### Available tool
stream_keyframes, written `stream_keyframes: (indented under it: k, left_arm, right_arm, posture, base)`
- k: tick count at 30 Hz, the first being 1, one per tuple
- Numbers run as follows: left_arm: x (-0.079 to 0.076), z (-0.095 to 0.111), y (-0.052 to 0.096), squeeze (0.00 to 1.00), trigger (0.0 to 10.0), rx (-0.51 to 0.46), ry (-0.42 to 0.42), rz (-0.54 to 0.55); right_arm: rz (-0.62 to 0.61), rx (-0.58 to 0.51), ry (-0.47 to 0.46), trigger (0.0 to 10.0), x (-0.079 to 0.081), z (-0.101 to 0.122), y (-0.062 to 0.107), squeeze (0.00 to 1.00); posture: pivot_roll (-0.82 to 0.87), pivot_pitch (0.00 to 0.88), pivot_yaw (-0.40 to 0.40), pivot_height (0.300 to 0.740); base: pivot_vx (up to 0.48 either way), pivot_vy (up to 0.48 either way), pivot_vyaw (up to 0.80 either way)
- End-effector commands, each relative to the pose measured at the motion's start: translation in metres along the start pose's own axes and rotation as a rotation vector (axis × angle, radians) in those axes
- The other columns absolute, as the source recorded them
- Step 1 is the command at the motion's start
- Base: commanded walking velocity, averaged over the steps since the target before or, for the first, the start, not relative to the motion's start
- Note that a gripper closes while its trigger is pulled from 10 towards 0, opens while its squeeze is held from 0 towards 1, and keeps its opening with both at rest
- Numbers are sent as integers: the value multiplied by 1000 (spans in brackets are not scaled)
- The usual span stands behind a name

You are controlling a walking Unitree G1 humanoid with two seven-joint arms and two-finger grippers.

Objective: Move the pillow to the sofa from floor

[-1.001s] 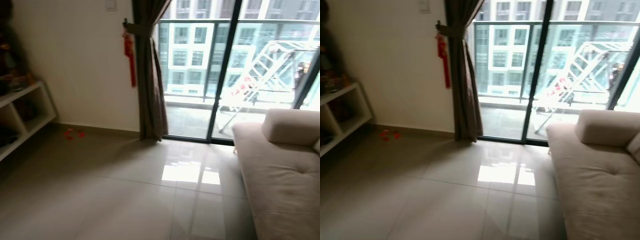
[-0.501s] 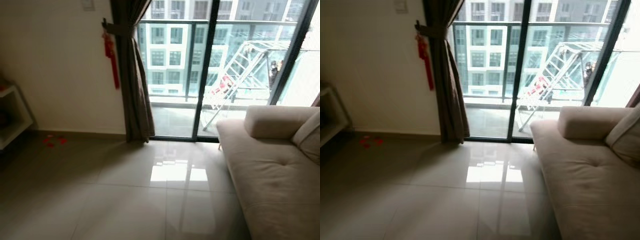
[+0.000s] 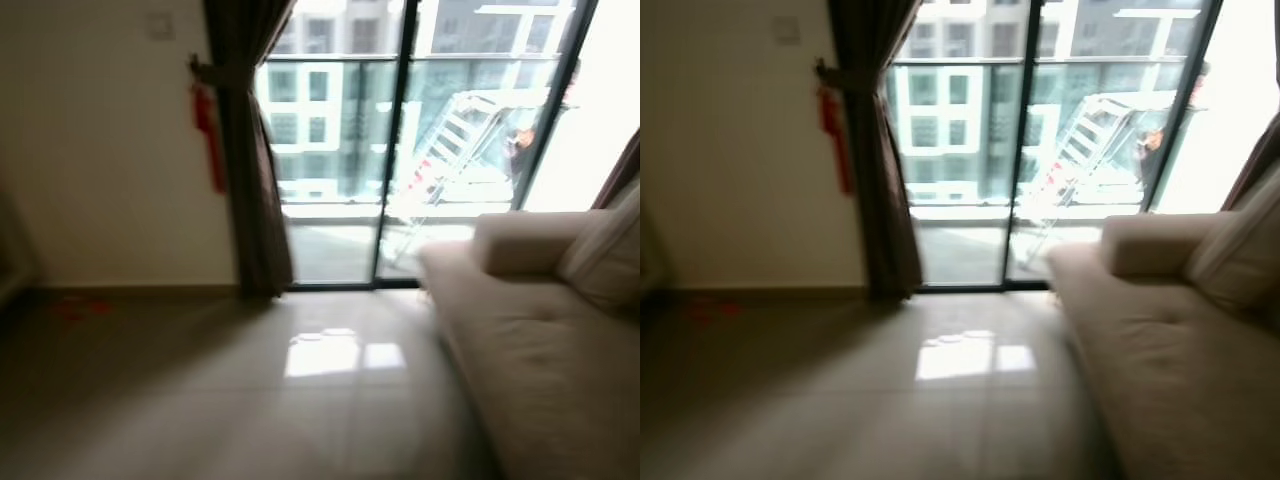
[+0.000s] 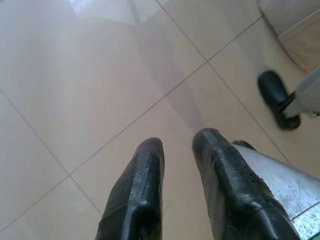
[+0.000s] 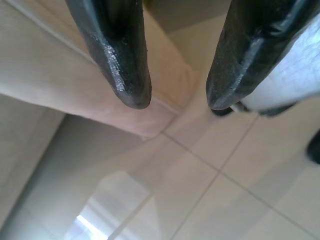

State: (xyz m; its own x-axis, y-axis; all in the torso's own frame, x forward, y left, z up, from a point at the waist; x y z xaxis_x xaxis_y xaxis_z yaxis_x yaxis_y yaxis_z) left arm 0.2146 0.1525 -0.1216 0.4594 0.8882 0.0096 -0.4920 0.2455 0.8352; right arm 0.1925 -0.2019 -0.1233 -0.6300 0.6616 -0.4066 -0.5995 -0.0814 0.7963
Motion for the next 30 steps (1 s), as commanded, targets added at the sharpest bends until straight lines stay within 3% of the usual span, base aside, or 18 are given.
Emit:
stream_keyframes:
  k: [1,5,11,30]
  left_arm:
    - [-60,192,6,0,10000,-530,348,-285]
    - [-60,192,6,0,10000,-528,347,-286]
    - [-61,191,6,0,10000,-524,356,-293]
    - [-61,192,6,0,10000,-529,348,-293]
  right_arm:
    - [-28,-526,-353,10000,-16,140,1,0]
    - [-29,-527,-357,10000,-16,140,1,0]
    - [-30,-531,-359,10000,-17,140,2,0]
    - [-22,-502,-356,10000,-16,129,-1,0]
  posture:
    - [58,0,84,735]
    - [58,0,84,735]
    - [59,0,84,735]
    - [59,0,79,735]
  base:
    - [0,0,-450]
    - [0,0,-691]
    - [0,480,-763]
    - [0,35,-756]
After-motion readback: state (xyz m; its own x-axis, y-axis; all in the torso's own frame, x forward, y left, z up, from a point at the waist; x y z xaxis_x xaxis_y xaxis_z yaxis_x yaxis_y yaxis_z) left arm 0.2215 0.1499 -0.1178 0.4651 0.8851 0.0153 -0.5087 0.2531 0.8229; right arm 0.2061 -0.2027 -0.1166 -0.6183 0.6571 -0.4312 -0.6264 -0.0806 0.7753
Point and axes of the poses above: a point about 5 cm out from each wrist's last joint towards the gripper, its own y axis pointing back from the gripper into the wrist, its own z axis along the axis of the wrist's last joint, x = y × z, the point moved 5 cm from there along -y, pointing out of the wrist towards the gripper, and after that the axes turned 8 degrees about y, right-handed, at the moved point
